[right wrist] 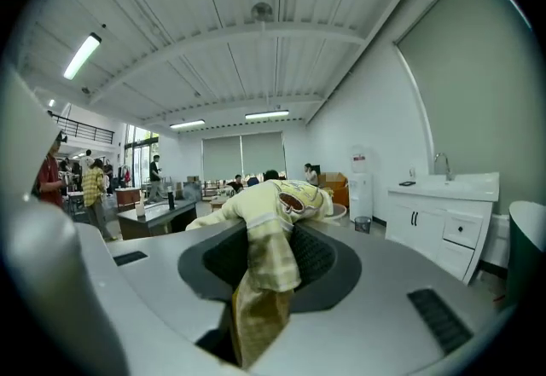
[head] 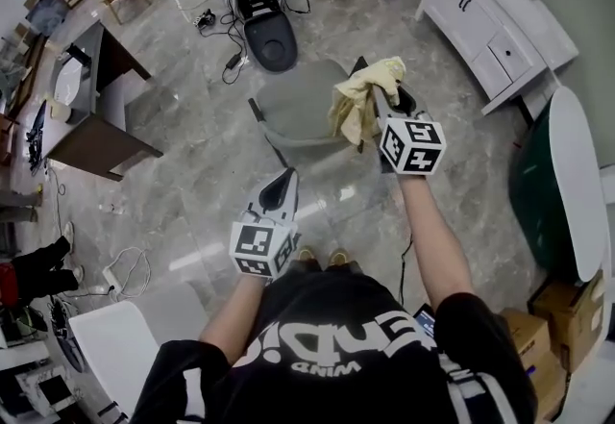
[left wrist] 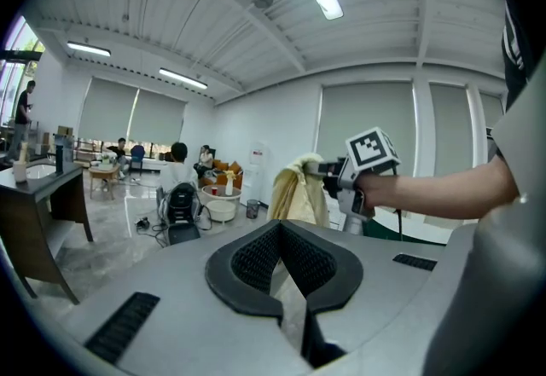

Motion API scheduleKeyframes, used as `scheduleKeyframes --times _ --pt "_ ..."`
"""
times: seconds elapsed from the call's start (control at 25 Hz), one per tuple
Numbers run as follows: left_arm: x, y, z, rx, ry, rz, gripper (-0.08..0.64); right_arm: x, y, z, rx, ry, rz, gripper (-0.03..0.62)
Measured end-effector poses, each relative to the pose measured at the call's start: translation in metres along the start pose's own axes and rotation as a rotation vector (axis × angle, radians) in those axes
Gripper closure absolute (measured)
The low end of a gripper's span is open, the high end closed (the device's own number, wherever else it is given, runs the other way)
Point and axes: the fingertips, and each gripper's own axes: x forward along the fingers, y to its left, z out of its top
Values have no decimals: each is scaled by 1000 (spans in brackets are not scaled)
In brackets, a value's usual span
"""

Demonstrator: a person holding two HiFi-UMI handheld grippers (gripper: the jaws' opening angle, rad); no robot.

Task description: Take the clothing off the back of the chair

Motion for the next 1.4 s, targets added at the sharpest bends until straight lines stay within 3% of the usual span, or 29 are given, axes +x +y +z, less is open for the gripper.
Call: scheduleKeyframes --times 0.16,0.36,0.76,1.12,1.4 --pt "-4 -6 3 -6 -17 -2 546 -9 -5 65 -40 -82 -11 479" --pt "-8 -8 8 -9 -30 -8 545 -28 -7 95 -48 -116 -32 479" --pt "-9 -15 9 -5 -35 -48 546 -116 5 98 11 -134 -36 477" --pt "-4 -36 8 5 -25 -124 546 -225 0 116 44 -208 -110 477" --pt "-1 -54 7 14 -19 -184 545 -262 5 103 16 -218 -174 477"
